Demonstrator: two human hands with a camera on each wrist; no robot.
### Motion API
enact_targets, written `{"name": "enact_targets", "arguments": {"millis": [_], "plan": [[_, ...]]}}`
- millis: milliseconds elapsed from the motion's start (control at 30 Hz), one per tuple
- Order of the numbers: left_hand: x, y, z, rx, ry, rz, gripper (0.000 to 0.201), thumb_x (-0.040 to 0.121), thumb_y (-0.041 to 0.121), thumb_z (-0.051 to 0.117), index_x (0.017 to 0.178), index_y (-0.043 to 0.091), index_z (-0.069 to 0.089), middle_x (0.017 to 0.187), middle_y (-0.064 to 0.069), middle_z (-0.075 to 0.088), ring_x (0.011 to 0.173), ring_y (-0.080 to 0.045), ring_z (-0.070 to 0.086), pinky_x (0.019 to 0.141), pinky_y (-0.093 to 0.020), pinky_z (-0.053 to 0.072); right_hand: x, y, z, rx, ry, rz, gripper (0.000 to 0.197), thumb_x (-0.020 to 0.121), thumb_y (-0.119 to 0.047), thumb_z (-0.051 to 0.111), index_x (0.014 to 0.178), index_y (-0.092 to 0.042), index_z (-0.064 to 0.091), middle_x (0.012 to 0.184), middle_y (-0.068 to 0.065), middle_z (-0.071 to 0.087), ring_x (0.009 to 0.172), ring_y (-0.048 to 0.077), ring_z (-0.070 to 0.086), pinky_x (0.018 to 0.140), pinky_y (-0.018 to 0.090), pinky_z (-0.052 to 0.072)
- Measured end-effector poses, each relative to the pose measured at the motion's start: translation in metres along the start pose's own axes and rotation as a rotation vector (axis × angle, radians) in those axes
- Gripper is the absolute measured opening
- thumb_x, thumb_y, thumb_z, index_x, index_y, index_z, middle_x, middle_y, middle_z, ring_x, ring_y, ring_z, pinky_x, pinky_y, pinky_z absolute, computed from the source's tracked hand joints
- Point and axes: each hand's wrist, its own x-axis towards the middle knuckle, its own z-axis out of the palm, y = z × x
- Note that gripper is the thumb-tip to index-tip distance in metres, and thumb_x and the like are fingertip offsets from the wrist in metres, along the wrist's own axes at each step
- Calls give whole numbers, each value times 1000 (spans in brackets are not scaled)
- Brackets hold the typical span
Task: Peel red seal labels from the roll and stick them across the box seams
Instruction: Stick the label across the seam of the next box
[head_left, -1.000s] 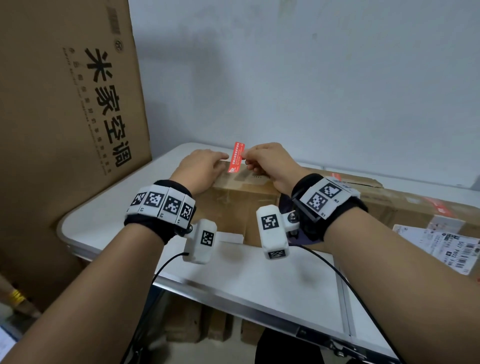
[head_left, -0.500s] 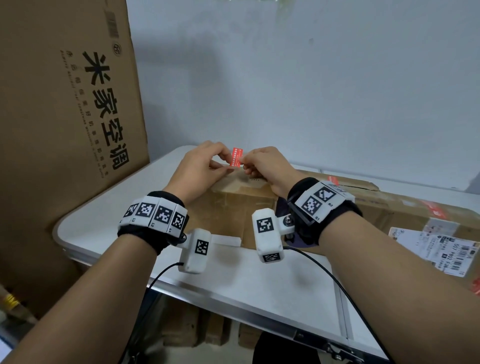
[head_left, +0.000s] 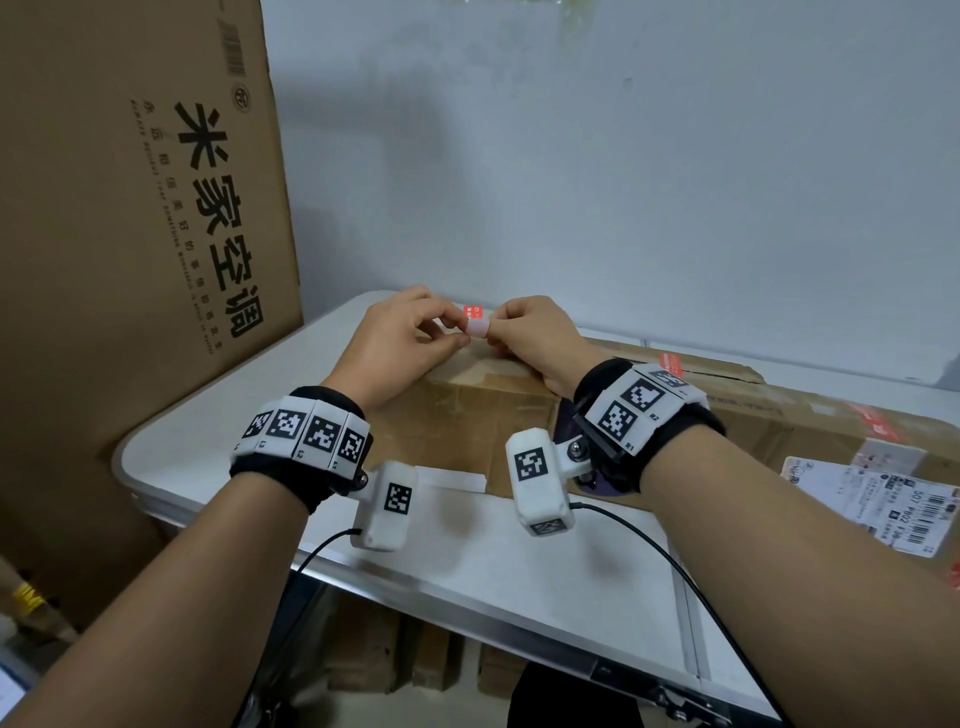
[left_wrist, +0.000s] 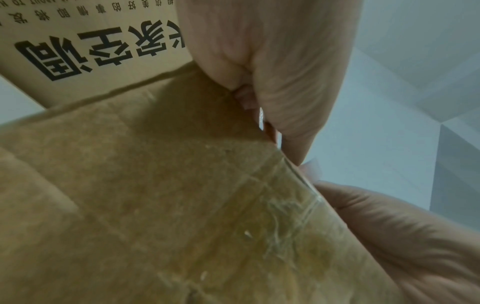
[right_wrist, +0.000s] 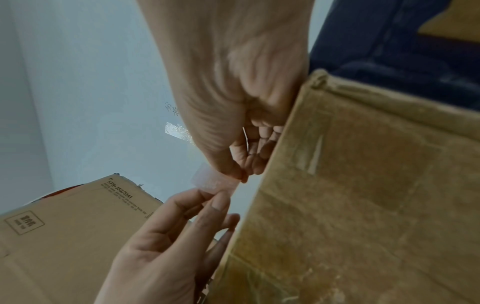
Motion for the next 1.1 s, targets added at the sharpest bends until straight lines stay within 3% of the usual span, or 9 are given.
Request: {"name": "enact_targets", "arguments": {"millis": [167,433,533,700,900,1100], "plan": [[-2,2,-2,3,1,11,5,83,21,72,88,21,71,91,2,64,77,-10,62,67,-1,39,-3,-1,1,-45,34,-7,23,73,-32,77,67,-14,63,60,-2,60,57,11,53,60,23,44],[-3,2,-4,-11,-38,25,8,84,25,71,91,24,73,90,7,64,77,-6,61,68,-4,43,-3,0,3,-118,57,-37,30,71,-36,81,75,-11,66,64,-3,60,63,11,54,61,21,43],[-3,1,-4,16,-51,37,5,83,27,71,87,24,73,85,8,63,77,-6,60,67,-6,44,-3,1,4,-168,65,-49,22,73,-29,79,73,-12,66,64,-4,61,61,6,54,58,20,41],[-1,-5,-6,53,-115,60,14,79,18,72,83,32,75,80,12,62,79,-5,57,68,-10,41,-2,2,5,-253,73,-65,10,73,-18,74,77,-9,71,75,-2,66,74,10,58,59,19,43],[-2,-4,-11,54,-167,73,18,79,19,73,81,37,73,83,12,65,84,-5,58,71,-8,40,-2,2,5,-316,46,-72,5,75,-15,69,70,-16,66,72,-6,63,73,8,56,57,16,40],[-1,-4,-12,61,-208,55,12,81,23,73,84,35,75,87,11,65,85,-4,58,72,-6,38,-2,2,6,-373,21,-87,2,79,-15,66,77,-14,67,78,-4,64,76,9,57,56,14,40]]}}
